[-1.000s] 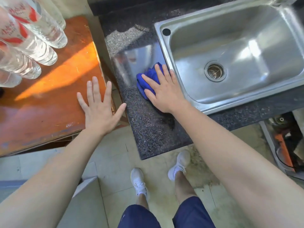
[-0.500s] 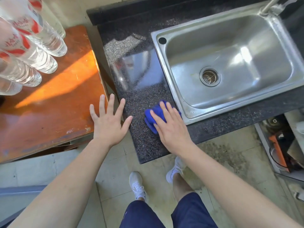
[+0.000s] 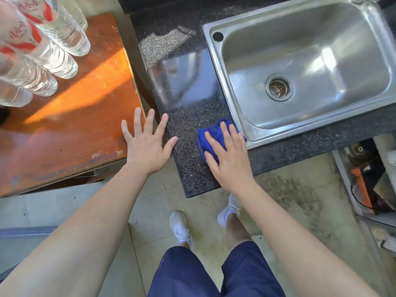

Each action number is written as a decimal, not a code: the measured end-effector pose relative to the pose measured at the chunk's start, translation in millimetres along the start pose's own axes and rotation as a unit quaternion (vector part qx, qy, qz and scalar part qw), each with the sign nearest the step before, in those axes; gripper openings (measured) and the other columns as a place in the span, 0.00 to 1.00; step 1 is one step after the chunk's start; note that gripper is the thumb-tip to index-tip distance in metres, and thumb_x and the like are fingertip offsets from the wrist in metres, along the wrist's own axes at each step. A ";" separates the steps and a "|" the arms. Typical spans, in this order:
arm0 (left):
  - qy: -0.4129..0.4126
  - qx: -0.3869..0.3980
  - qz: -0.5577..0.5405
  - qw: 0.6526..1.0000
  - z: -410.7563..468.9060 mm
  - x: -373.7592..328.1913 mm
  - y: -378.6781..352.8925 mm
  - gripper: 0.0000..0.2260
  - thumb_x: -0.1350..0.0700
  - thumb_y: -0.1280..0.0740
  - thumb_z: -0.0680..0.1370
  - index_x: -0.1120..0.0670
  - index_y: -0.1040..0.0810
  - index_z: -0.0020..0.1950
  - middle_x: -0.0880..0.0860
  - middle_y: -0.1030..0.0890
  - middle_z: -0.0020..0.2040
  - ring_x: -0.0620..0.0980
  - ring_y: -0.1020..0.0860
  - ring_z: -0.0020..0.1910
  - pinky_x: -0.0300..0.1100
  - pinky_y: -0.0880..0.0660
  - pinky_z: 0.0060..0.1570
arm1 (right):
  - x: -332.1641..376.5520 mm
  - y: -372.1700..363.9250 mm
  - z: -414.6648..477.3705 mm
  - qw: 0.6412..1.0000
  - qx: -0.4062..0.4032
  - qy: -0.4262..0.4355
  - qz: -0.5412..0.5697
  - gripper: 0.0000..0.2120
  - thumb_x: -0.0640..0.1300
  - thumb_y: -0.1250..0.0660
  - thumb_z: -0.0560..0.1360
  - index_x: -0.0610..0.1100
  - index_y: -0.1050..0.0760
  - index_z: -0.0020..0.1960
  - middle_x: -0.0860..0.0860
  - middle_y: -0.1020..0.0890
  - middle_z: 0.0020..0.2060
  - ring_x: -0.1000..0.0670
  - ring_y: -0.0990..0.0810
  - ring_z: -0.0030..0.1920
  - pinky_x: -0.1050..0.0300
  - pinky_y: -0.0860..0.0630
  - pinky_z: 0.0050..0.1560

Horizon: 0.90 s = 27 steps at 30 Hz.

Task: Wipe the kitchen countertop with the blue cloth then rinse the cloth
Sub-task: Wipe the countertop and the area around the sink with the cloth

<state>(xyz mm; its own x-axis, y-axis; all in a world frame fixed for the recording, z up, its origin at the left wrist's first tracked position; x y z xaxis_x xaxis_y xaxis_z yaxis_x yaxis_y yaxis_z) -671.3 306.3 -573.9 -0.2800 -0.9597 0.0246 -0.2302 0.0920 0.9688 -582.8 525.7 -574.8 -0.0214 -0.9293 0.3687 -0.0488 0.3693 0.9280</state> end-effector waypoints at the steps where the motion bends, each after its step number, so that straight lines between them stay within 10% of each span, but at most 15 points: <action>1: 0.000 0.004 -0.002 1.000 -0.7 -0.4 0.4 0.32 0.32 0.56 0.80 0.44 0.47 0.82 0.55 0.46 0.82 0.61 0.57 0.80 0.71 0.55 0.73 | 2.1 -1.4 -29.6 1.000 0.001 -0.015 0.008 0.23 0.52 0.39 0.80 0.50 0.30 0.74 0.40 0.38 0.78 0.38 0.43 0.78 0.40 0.47 0.77; 8: 0.000 0.024 -0.023 0.999 -0.7 -0.5 5.3 0.31 0.33 0.56 0.81 0.43 0.50 0.82 0.54 0.49 0.83 0.60 0.61 0.80 0.69 0.59 0.73 | 22.1 4.4 -55.9 0.995 -0.064 -0.055 0.053 0.19 0.48 0.42 0.81 0.46 0.24 0.69 0.36 0.29 0.72 0.34 0.28 0.69 0.41 0.29 0.64; 14: 0.001 0.009 -0.036 0.999 2.3 -2.2 3.5 0.25 0.42 0.55 0.84 0.44 0.49 0.82 0.53 0.47 0.82 0.60 0.60 0.80 0.69 0.59 0.74 | 59.2 -0.6 50.7 0.994 -0.061 -0.090 -0.027 0.21 0.51 0.43 0.82 0.54 0.31 0.74 0.41 0.37 0.77 0.33 0.39 0.75 0.35 0.43 0.73; 27: 0.011 0.048 -0.062 0.997 -1.9 1.2 9.4 0.27 0.38 0.56 0.83 0.43 0.48 0.82 0.54 0.50 0.83 0.58 0.61 0.80 0.68 0.62 0.74 | -0.2 10.2 -113.8 0.997 -0.053 -0.043 0.043 0.22 0.40 0.35 0.68 0.47 0.18 0.61 0.39 0.20 0.62 0.37 0.21 0.62 0.43 0.21 0.58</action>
<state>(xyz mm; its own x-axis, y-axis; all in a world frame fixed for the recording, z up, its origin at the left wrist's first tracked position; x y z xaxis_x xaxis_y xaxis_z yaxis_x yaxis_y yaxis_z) -672.0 305.6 -564.3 -0.2230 -0.9708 -0.0881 -0.3500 -0.0046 0.9367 -469.6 529.5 -559.3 -0.1061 -0.8887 0.4460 0.0624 0.4417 0.8950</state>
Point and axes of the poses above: each hand's wrist, its own z-axis towards the middle knuckle, its own y-axis out of the back of the hand, x = y × z, the point moved 2 cm from there along z, towards the middle knuckle
